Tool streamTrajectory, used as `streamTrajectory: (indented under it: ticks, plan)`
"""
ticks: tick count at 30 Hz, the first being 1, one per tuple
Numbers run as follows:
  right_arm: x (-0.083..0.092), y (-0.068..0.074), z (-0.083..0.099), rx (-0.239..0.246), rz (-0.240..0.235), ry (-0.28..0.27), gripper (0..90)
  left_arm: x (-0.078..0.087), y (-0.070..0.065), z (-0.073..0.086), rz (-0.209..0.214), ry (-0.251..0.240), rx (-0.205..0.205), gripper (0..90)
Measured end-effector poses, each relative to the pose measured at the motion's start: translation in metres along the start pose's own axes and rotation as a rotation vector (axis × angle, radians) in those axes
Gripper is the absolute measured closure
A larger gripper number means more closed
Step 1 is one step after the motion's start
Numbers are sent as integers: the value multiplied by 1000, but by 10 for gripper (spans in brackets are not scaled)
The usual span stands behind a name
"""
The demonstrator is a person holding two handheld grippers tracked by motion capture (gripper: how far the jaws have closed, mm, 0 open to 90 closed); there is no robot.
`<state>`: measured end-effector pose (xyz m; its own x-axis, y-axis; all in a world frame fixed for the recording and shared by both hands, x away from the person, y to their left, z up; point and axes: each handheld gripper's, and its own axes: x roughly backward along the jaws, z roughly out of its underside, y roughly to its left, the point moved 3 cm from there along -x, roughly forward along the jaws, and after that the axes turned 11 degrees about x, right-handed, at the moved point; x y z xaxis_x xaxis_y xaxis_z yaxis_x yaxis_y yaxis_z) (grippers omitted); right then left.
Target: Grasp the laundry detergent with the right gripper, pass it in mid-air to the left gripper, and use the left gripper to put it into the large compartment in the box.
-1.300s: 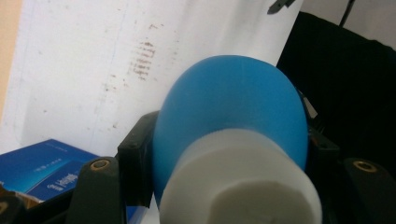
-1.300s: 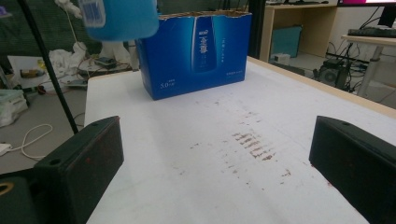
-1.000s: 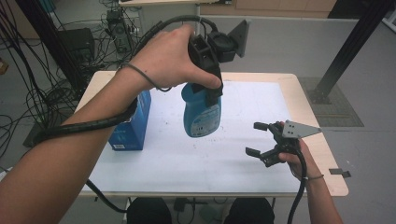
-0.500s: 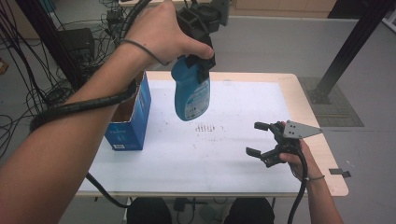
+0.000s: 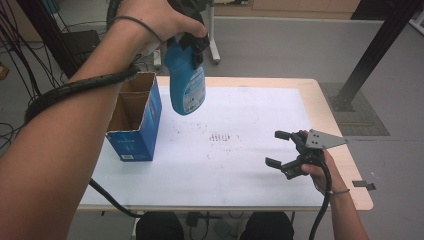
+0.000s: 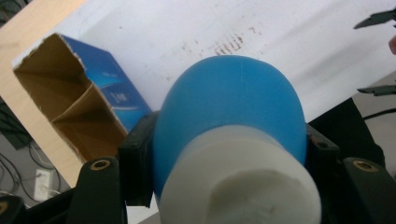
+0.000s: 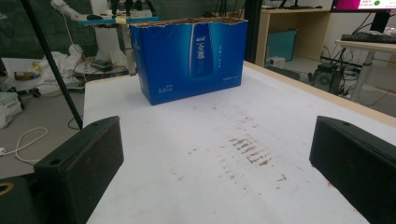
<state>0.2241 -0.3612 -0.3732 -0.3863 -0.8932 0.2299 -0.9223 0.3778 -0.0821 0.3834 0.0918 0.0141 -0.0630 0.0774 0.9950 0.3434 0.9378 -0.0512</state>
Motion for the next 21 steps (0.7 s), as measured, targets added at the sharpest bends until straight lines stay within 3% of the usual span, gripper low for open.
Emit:
streamTrajectory:
  ticks: [6,11,16,19,20,21]
  plan:
    - [1,0,0,1,2,-6,27,-3,26,-3,-1,-6,107,371]
    - [0,1,0,-2,3,-5,27,-3,53,-8,-10,22,181,372]
    - [-1,1,1,-4,2,-6,26,-3,83,-4,4,20,272,372]
    - [-2,1,1,-3,1,-4,26,-3,108,2,19,20,350,372]
    - [-2,1,1,-3,1,-4,26,-3,108,2,19,20,350,372]
    - [-2,1,1,-4,1,-6,27,-2,117,5,18,21,372,372]
